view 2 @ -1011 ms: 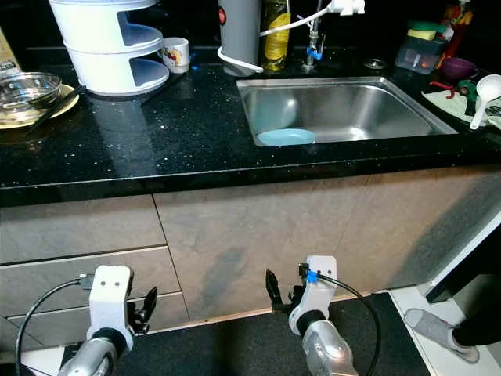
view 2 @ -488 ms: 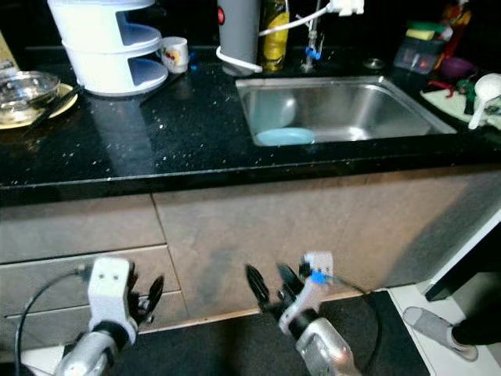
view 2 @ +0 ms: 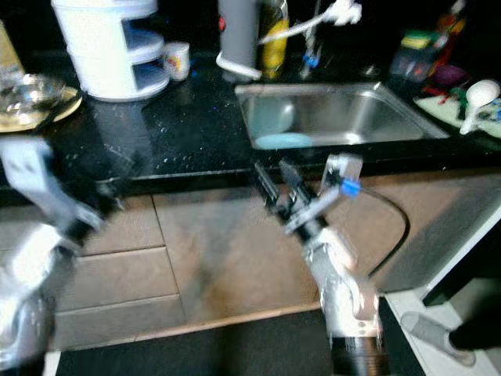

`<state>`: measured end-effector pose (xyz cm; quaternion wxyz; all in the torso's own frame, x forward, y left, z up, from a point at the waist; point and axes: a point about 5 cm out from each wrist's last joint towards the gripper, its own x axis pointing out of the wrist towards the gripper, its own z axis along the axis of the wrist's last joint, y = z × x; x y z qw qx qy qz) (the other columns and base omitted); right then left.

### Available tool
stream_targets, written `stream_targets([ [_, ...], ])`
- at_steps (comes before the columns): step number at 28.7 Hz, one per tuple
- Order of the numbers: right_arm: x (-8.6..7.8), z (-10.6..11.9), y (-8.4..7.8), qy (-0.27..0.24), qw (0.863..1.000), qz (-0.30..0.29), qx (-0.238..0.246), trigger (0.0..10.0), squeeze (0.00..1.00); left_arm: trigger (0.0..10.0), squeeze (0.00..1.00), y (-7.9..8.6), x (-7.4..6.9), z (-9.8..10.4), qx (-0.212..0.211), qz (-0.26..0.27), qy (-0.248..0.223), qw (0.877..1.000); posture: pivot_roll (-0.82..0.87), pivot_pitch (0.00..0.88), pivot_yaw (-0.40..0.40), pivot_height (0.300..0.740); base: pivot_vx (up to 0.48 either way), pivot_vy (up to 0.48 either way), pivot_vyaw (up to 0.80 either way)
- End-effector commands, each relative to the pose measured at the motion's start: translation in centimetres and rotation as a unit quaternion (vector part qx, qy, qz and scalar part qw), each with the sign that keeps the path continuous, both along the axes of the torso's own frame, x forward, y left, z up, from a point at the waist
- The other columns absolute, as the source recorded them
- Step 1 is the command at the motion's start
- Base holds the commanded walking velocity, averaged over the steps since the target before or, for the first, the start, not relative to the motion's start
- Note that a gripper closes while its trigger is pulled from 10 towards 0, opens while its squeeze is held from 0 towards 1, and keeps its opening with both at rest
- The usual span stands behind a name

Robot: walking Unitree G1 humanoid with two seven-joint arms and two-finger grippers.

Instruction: Kitchen organization

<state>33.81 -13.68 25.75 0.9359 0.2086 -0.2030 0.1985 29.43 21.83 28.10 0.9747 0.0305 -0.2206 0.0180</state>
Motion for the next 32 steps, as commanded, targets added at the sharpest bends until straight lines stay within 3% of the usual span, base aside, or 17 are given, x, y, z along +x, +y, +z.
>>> stream_targets([
  [1, 0.1, 1.2, -0.1, -0.012, 1.000, -0.017, -0.003, 10.0, 0.00, 10.0, 0.00, 0.0, 0.2, 0.0, 0.010, 0.021, 0.010, 1.000, 0.06, 0.173, -0.038, 0.740, 0.000, 0.000, 0.00],
  [4, 0.2, 1.8, 0.0, -0.014, 0.999, -0.023, -0.022, 10.0, 0.00, 10.0, 0.00, -0.3, 0.3, 0.4, 0.018, 0.021, 0.009, 1.000, 0.06, 0.174, -0.037, 0.740, 0.000, 0.000, 0.00],
  [6, 0.6, 1.5, 0.3, -0.011, 0.998, -0.032, -0.052, 10.0, 0.00, 10.0, 0.00, -0.3, 0.7, -0.3, 0.035, 0.029, 0.029, 0.999, 0.06, 0.175, -0.034, 0.740, 0.000, 0.000, 0.00],
  [12, 1.3, 0.8, 0.5, 0.009, 0.994, -0.060, -0.095, 10.0, 0.00, 10.0, 0.00, -0.6, 1.3, -1.6, 0.029, 0.048, 0.075, 0.996, 0.05, 0.176, -0.036, 0.740, 0.000, 0.000, 0.00],
  [18, 1.3, 0.1, 0.8, 0.014, 0.993, -0.051, -0.110, 10.0, 0.00, 10.0, 0.00, -1.8, 1.2, -2.5, 0.054, 0.011, 0.089, 0.995, 0.05, 0.177, -0.034, 0.740, 0.000, 0.000, 0.00],
  [20, 1.2, -2.1, 0.9, 0.054, 0.986, -0.044, -0.149, 10.0, 0.00, 10.0, 0.00, -3.0, 1.0, -4.7, 0.077, -0.035, 0.137, 0.987, 0.05, 0.180, -0.036, 0.740, 0.000, 0.000, 0.00],
  [23, 0.7, -6.8, 0.3, 0.141, 0.966, -0.045, -0.212, 10.0, 0.00, 10.0, 0.00, -4.2, 0.1, -9.8, 0.119, -0.074, 0.247, 0.959, 0.05, 0.180, -0.036, 0.740, 0.000, 0.000, 0.00],
  [28, -0.1, -8.8, 0.1, 0.169, 0.962, -0.043, -0.211, 10.0, 0.00, 10.0, 0.00, -4.9, -0.7, -11.8, 0.134, -0.077, 0.278, 0.948, 0.05, 0.186, -0.033, 0.740, 0.000, 0.000, 0.00],
  [32, -0.1, -8.1, 0.6, 0.155, 0.969, -0.039, -0.187, 10.0, 0.00, 10.0, 0.00, -4.6, -0.2, -11.2, 0.105, -0.047, 0.254, 0.960, 0.05, 0.186, -0.029, 0.740, 0.000, 0.000, 0.00],
])
